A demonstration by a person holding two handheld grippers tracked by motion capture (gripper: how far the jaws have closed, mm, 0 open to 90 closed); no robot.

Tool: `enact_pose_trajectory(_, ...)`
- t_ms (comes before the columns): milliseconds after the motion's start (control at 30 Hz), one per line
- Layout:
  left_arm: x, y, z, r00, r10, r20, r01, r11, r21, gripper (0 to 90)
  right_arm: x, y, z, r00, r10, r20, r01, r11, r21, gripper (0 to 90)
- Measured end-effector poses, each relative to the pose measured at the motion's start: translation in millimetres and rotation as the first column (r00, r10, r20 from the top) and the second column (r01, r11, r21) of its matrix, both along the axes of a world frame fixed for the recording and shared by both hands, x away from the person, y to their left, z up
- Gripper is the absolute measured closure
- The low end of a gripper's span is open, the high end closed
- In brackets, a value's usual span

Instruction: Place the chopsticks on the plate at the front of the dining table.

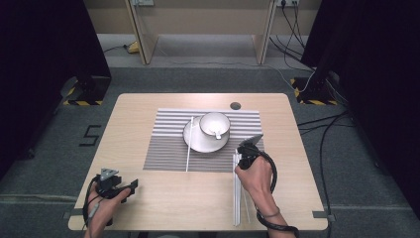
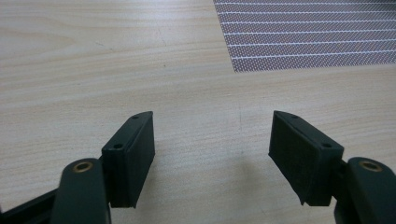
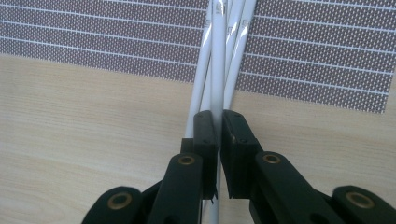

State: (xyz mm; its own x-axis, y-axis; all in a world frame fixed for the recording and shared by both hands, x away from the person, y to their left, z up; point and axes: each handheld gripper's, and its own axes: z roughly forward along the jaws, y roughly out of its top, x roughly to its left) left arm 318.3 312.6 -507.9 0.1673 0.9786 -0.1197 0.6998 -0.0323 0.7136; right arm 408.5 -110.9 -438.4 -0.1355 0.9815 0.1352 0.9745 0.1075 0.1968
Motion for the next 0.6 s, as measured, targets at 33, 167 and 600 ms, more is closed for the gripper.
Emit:
enact_pose_trajectory(33, 0.0, 0.0, -0.1, 1.0000, -0.001, -0.001, 0.001, 1.0000, 0.000, 30.8, 0.0, 0.4, 0.3, 1.0000, 0.000, 0.000, 0.000, 1.000, 0.000, 85.5)
enact_pose_trajectory(167, -0.1, -0.4, -0.2, 1.0000, -0.002, -0.001, 0.002, 1.0000, 0.000, 30.8, 0.3, 3.1, 1.9, 1.0000, 0.005, 0.002, -0.005, 1.000, -0.001, 85.5)
enact_pose_trajectory(600, -0.4, -0.1, -0.2, 1.0000, -0.002, -0.001, 0.002, 1.0000, -0.001, 30.8, 3.4, 21.0, 7.8, 0.9992, 0.037, 0.016, -0.037, 0.999, 0.004, 85.5)
